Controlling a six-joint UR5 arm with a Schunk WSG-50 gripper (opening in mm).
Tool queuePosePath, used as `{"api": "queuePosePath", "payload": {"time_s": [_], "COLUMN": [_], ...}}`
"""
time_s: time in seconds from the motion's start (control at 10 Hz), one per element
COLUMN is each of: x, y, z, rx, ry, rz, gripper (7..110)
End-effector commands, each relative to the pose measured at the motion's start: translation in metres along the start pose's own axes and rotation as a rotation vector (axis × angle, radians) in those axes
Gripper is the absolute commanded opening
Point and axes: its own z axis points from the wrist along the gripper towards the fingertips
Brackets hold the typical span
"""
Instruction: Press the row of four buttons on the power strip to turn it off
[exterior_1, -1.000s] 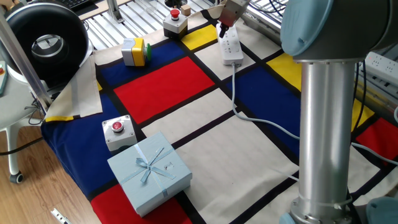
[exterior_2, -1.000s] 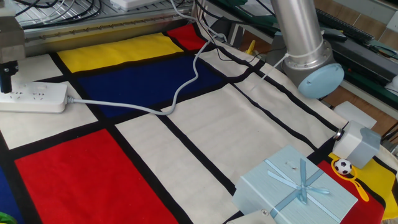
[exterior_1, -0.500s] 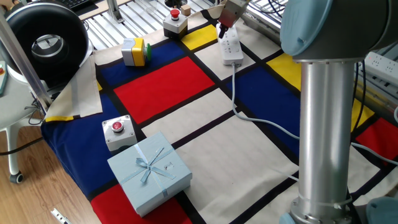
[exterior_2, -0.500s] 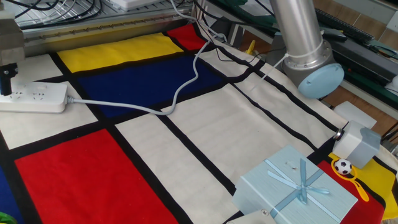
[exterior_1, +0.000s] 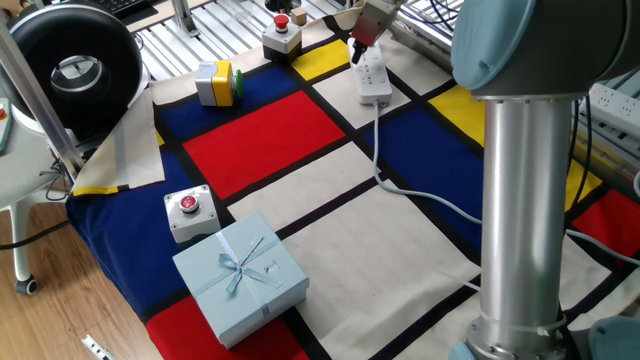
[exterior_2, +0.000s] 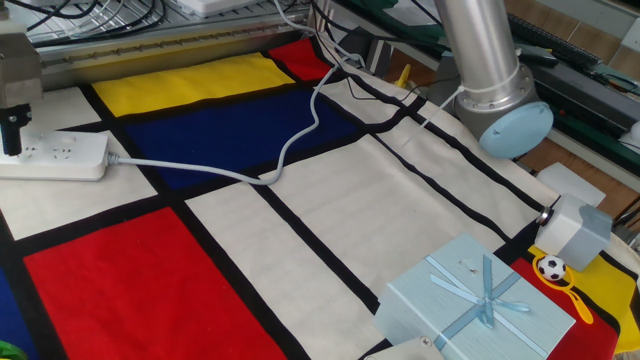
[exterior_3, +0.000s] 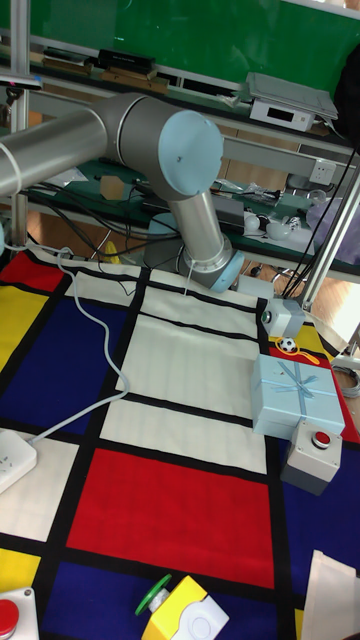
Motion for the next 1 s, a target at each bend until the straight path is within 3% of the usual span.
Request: {"api": "queuePosePath", "payload": {"time_s": [0.0,0.3,0.5,0.9], "x": [0.0,-0.002,-0.005,-0.021], "y": [0.0,0.0,0.003,0.016], "z": [-0.001,-0.002,-0.022,-0.028], "rx": [-0.006,-0.003,0.023,0.027], "ry": [-0.007,-0.006,0.027,0.022], "rz": [0.01,0.01,0.016,0.045], "gripper": [88,88,88,88]}}
